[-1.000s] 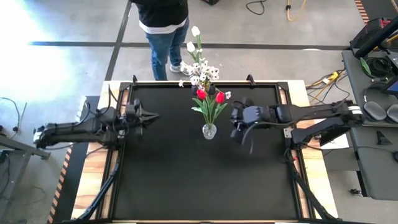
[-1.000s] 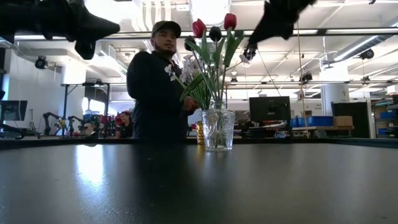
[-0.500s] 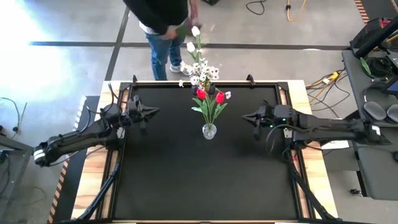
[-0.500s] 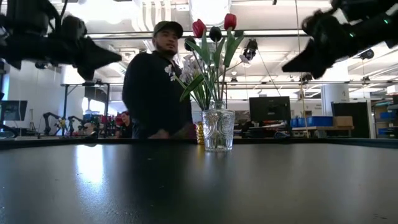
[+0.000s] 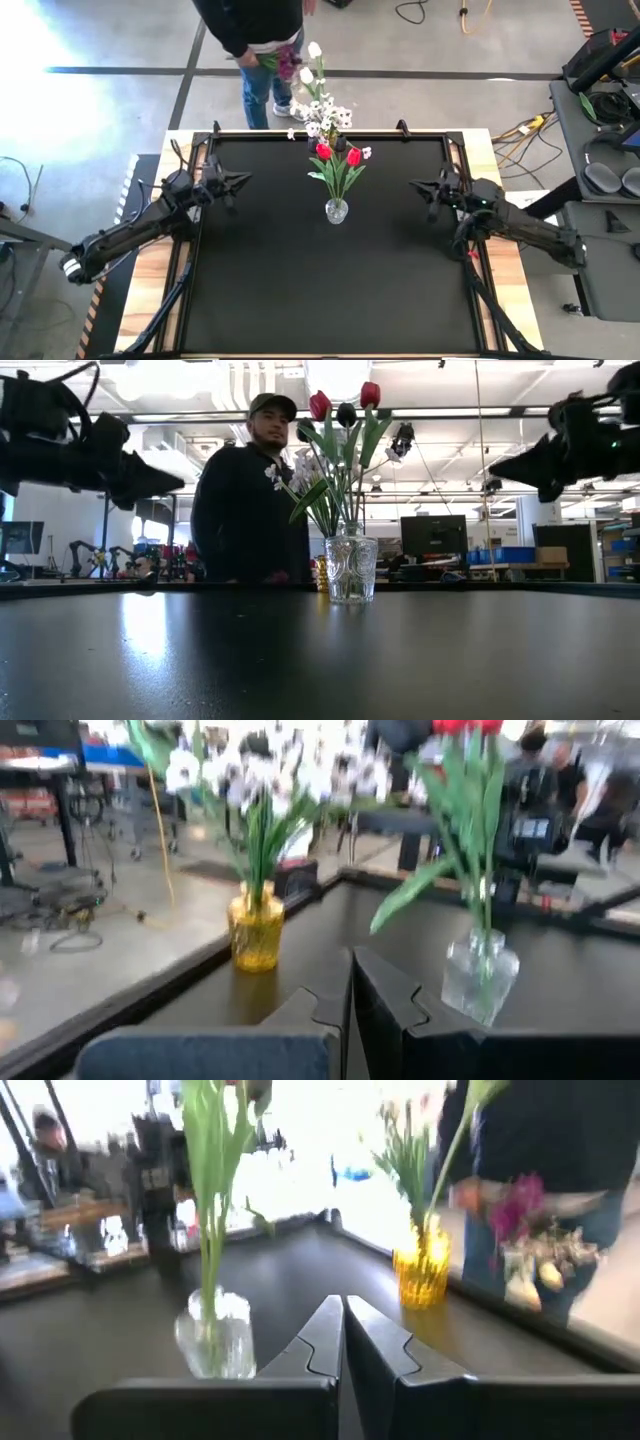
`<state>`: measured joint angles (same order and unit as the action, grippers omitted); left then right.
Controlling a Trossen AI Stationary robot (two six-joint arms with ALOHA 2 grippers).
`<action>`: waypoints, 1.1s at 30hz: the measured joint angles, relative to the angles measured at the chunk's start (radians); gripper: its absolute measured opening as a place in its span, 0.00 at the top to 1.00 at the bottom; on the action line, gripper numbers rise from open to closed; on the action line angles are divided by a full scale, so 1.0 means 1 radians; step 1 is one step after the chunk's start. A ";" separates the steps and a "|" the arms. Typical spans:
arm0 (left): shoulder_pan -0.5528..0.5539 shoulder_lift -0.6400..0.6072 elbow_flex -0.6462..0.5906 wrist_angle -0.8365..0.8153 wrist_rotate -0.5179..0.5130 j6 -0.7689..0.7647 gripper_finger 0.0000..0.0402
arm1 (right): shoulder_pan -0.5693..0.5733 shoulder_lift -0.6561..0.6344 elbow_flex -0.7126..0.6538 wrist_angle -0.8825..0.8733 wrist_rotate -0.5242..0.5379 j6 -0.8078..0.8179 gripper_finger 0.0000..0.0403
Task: Sort flowers into vase by color
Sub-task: Return to Home Position
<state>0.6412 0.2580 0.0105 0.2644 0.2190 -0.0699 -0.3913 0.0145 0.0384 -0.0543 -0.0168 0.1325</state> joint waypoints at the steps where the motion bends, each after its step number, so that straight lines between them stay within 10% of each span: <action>1: 0.011 -0.023 0.000 -0.040 0.008 0.008 1.00 | 0.000 -0.016 -0.001 0.008 0.004 -0.010 0.98; 9: 0.074 -0.261 -0.001 -0.209 -0.018 0.034 1.00 | 0.007 0.013 -0.026 0.065 0.013 -0.099 0.98; 33: 0.072 -0.167 0.001 -0.216 -0.034 -0.048 1.00 | 0.006 0.180 -0.027 0.064 0.017 -0.107 0.98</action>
<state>0.7136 0.0914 0.0118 0.0479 0.1850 -0.1177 -0.3851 0.1941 0.0116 0.0093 0.0005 0.0254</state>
